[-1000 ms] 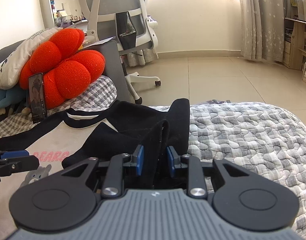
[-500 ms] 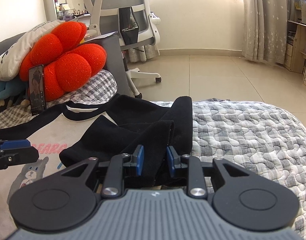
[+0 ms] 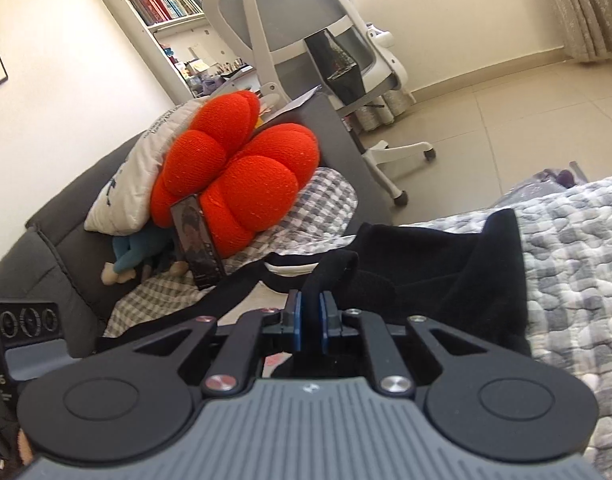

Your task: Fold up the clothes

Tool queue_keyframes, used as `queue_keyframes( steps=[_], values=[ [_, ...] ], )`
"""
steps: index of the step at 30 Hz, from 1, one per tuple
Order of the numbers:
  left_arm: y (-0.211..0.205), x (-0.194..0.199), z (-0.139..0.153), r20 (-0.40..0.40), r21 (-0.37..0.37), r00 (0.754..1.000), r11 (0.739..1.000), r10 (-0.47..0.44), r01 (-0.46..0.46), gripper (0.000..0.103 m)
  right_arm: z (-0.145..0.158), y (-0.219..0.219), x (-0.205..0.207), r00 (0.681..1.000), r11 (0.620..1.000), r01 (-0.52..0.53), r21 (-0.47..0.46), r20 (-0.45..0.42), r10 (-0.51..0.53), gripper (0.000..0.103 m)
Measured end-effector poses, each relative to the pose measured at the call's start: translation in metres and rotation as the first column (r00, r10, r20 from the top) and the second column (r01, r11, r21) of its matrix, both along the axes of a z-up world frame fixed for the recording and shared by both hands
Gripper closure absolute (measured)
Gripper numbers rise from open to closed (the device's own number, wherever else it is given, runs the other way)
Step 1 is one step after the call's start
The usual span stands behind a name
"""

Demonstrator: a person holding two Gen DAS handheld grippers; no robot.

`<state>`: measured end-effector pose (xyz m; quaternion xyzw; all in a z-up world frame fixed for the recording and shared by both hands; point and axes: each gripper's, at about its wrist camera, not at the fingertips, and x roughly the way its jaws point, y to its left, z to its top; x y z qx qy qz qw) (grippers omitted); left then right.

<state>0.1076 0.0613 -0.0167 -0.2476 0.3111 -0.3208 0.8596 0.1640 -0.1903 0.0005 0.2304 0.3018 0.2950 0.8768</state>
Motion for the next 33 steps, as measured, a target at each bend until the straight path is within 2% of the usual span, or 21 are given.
queue_keyframes(
  steps=[2, 4, 6, 9, 14, 17, 18, 20, 22, 23, 24, 26, 29, 32, 33],
  values=[
    [0.02, 0.009, -0.014, -0.071, -0.123, 0.997, 0.992, 0.028, -0.036, 0.018, -0.002, 0.005, 0.006, 0.999, 0.999, -0.028, 0.044, -0.02, 0.028, 0.091],
    [0.036, 0.016, -0.029, -0.135, -0.215, 0.99, 0.974, 0.041, -0.07, 0.019, -0.007, 0.013, 0.011, 0.998, 0.997, -0.044, 0.063, -0.04, 0.047, 0.091],
    [0.045, 0.019, -0.042, -0.178, -0.276, 0.983, 0.957, 0.045, -0.094, 0.02, -0.013, 0.02, 0.017, 0.996, 0.993, -0.06, 0.1, -0.062, 0.067, 0.091],
    [0.052, 0.018, -0.057, -0.199, -0.342, 0.979, 0.933, 0.047, -0.115, 0.02, -0.022, 0.031, 0.024, 0.991, 0.984, -0.075, 0.16, -0.093, 0.091, 0.091],
    [0.056, 0.01, -0.062, -0.163, -0.392, 0.985, 0.912, 0.056, -0.117, 0.021, -0.03, 0.045, 0.033, 0.981, 0.967, -0.088, 0.241, -0.149, 0.126, 0.091],
    [0.063, 0.008, -0.063, -0.15, -0.401, 0.986, 0.907, 0.077, -0.132, 0.021, -0.035, 0.048, 0.039, 0.97, 0.934, -0.104, 0.341, -0.174, 0.171, 0.09],
    [0.066, 0.009, -0.066, -0.158, -0.405, 0.983, 0.903, 0.088, -0.146, 0.021, -0.037, 0.048, 0.04, 0.966, 0.923, -0.102, 0.371, -0.186, 0.182, 0.084],
    [0.073, 0.01, -0.075, -0.184, -0.417, 0.977, 0.891, 0.11, -0.179, 0.021, -0.041, 0.046, 0.04, 0.958, 0.905, -0.087, 0.417, -0.214, 0.191, 0.083],
    [0.079, 0.011, -0.084, -0.22, -0.428, 0.968, 0.879, 0.125, -0.21, 0.021, -0.043, 0.041, 0.04, 0.956, 0.9, -0.068, 0.43, -0.231, 0.182, 0.081],
    [0.079, 0.012, -0.087, -0.225, -0.43, 0.966, 0.877, 0.127, -0.215, 0.023, -0.044, 0.038, 0.038, 0.957, 0.902, -0.053, 0.429, -0.237, 0.169, 0.077],
    [0.079, 0.011, -0.088, -0.228, -0.43, 0.965, 0.875, 0.132, -0.221, 0.026, -0.045, 0.033, 0.037, 0.957, 0.9, -0.04, 0.435, -0.242, 0.16, 0.071],
    [0.078, 0.01, -0.084, -0.224, -0.405, 0.962, 0.884, 0.154, -0.236, 0.028, -0.047, 0.024, 0.035, 0.959, 0.895, -0.017, 0.446, -0.246, 0.141, 0.069],
    [0.071, 0.008, -0.071, -0.206, -0.269, 0.955, 0.926, 0.215, -0.266, 0.035, -0.043, 0.011, 0.028, 0.971, 0.916, 0.017, 0.4, -0.224, 0.08, 0.068],
    [0.063, 0.006, -0.059, -0.179, -0.124, 0.946, 0.947, 0.271, -0.295, 0.055, -0.034, 0.005, 0.02, 0.985, 0.953, 0.049, 0.298, -0.171, 0.003, 0.066],
    [0.059, 0.007, -0.056, -0.171, -0.061, 0.943, 0.952, 0.286, -0.299, 0.07, -0.03, 0.004, 0.017, 0.989, 0.964, 0.062, 0.257, -0.148, -0.024, 0.065]
  ],
)
